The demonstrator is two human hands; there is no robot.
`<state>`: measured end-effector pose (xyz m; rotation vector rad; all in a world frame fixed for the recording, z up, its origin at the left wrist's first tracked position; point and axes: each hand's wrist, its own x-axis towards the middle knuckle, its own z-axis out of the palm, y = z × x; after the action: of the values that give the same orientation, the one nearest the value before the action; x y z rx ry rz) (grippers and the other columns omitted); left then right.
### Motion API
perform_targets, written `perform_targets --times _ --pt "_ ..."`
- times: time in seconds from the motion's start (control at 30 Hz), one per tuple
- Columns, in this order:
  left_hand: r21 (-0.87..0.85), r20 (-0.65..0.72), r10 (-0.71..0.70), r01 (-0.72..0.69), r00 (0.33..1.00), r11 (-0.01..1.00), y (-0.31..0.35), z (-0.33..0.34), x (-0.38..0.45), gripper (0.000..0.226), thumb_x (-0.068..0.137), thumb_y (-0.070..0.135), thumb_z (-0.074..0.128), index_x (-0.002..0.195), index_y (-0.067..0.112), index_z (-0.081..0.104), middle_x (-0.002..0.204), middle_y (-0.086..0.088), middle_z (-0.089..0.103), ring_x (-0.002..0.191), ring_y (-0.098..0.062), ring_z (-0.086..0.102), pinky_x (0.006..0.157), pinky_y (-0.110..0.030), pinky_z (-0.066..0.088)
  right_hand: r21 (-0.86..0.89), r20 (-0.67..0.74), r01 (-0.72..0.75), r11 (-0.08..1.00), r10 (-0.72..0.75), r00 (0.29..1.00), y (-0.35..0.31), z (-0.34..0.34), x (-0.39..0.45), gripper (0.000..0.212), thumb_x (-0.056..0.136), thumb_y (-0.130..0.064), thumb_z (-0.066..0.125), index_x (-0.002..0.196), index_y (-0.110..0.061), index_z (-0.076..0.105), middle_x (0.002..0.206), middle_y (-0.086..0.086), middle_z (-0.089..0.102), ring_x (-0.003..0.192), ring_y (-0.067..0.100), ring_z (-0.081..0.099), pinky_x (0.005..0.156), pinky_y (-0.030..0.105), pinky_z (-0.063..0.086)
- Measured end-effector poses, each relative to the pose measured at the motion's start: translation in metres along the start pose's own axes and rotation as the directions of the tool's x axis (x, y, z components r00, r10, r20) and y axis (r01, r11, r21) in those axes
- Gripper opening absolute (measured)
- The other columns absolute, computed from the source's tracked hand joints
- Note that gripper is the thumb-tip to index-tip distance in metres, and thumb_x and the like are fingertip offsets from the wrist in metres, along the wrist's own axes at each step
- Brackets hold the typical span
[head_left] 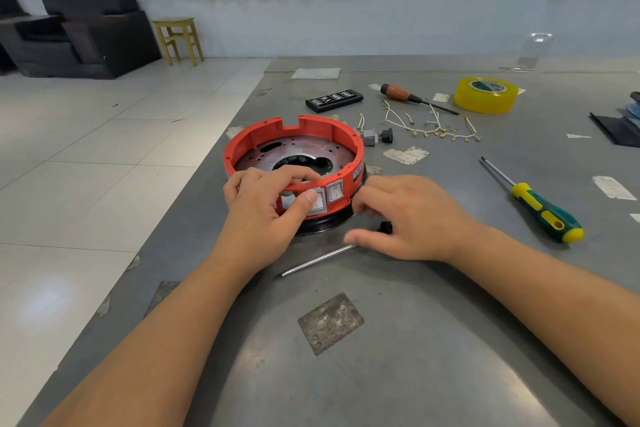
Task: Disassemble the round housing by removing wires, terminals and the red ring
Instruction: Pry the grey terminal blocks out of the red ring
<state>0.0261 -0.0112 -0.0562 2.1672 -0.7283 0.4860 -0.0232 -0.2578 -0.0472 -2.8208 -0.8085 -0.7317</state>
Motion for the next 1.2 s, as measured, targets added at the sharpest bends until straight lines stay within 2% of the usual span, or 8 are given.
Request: perform_targets --times 0.1,0.2,0.5,0.63,0.73,0.9,1.03,1.2 --pt "-0.023 -0.024 0.006 -0.007 1.000 1.000 0.001 0.000 0.000 0.021 0.092 0.049 0.057 0.112 0.054 0.058 0.095 0.039 0.059 0.114 0.018 0.029 0.107 -0.027 0.023 0.056 -0.150 -0.089 0.994 0.097 0.984 -0.016 0.007 0.011 0.046 0.091 -0.064 0.056 0.111 -0.022 0.057 0.101 -0.007 0.059 0.080 0.012 0.057 0.064 0.028 0.048" --pt "-0.030 -0.022 0.004 -0.005 1.000 1.000 0.001 -0.002 0.001 0.024 0.090 0.054 0.060 0.113 0.050 0.059 0.103 0.024 0.068 0.119 0.000 0.041 0.110 -0.023 0.018 0.050 -0.153 -0.068 0.996 0.075 0.985 -0.027 0.017 0.022 0.050 0.088 -0.053 0.068 0.127 -0.023 0.057 0.115 -0.003 0.055 0.090 0.011 0.056 0.068 0.026 0.050" --pt "0.012 0.054 0.002 -0.003 0.999 1.000 -0.003 -0.002 0.003 0.052 0.075 0.079 0.054 0.119 0.052 0.054 0.110 0.019 0.065 0.124 -0.017 0.041 0.104 -0.012 0.014 0.152 -0.247 -0.030 0.988 0.067 0.967 -0.027 0.026 0.022 0.033 0.091 -0.038 0.073 0.120 -0.021 0.068 0.112 -0.004 0.058 0.092 0.013 0.059 0.065 0.036 0.055" --pt "-0.028 0.051 -0.014 0.015 0.999 1.000 -0.006 -0.002 0.000 0.035 0.087 0.075 0.037 0.114 0.060 0.053 0.108 0.017 0.063 0.123 -0.003 0.033 0.109 -0.023 0.020 0.263 -0.224 -0.032 0.964 0.093 0.970 -0.025 0.023 0.017 0.039 0.091 -0.043 0.073 0.119 -0.018 0.065 0.117 -0.005 0.057 0.097 0.014 0.060 0.075 0.036 0.055" --pt "0.019 0.001 0.003 -0.003 1.000 1.000 -0.006 0.001 0.000 0.038 0.099 0.059 0.030 0.117 0.048 0.062 0.093 0.019 0.058 0.116 0.011 0.034 0.108 -0.026 0.017 0.336 -0.211 -0.067 0.940 0.144 0.967 -0.021 0.019 0.013 0.035 0.090 -0.039 0.075 0.115 -0.017 0.064 0.111 -0.005 0.058 0.093 0.012 0.059 0.079 0.036 0.054" --pt "0.185 0.023 0.010 -0.014 1.000 0.983 -0.004 0.003 0.001 0.034 0.102 0.052 0.038 0.115 0.041 0.067 0.091 0.020 0.061 0.105 -0.006 0.045 0.108 -0.030 0.016 0.375 -0.224 -0.158 0.914 0.254 0.941 -0.006 0.007 0.005 0.033 0.090 -0.027 0.070 0.122 -0.020 0.064 0.101 -0.011 0.054 0.088 0.010 0.055 0.079 0.024 0.048" --pt "0.275 0.009 -0.010 0.007 1.000 0.961 -0.003 0.004 0.003 0.037 0.104 0.051 0.034 0.117 0.041 0.067 0.091 0.018 0.058 0.104 -0.012 0.048 0.110 -0.039 0.022 0.295 -0.189 -0.261 0.919 0.323 0.927 0.009 -0.001 0.003 0.027 0.094 -0.040 0.062 0.119 -0.029 0.067 0.101 -0.014 0.055 0.089 0.006 0.056 0.076 0.018 0.045" --pt "0.332 -0.039 -0.060 0.069 0.997 0.941 -0.003 0.002 0.004 0.038 0.103 0.048 0.033 0.119 0.042 0.067 0.095 0.016 0.062 0.107 -0.015 0.050 0.106 -0.037 0.021 0.348 -0.150 -0.449 0.823 0.521 0.840 0.034 -0.008 0.004 0.026 0.086 -0.046 0.077 0.105 -0.029 0.071 0.086 -0.014 0.063 0.081 0.005 0.060 0.072 0.014 0.045"
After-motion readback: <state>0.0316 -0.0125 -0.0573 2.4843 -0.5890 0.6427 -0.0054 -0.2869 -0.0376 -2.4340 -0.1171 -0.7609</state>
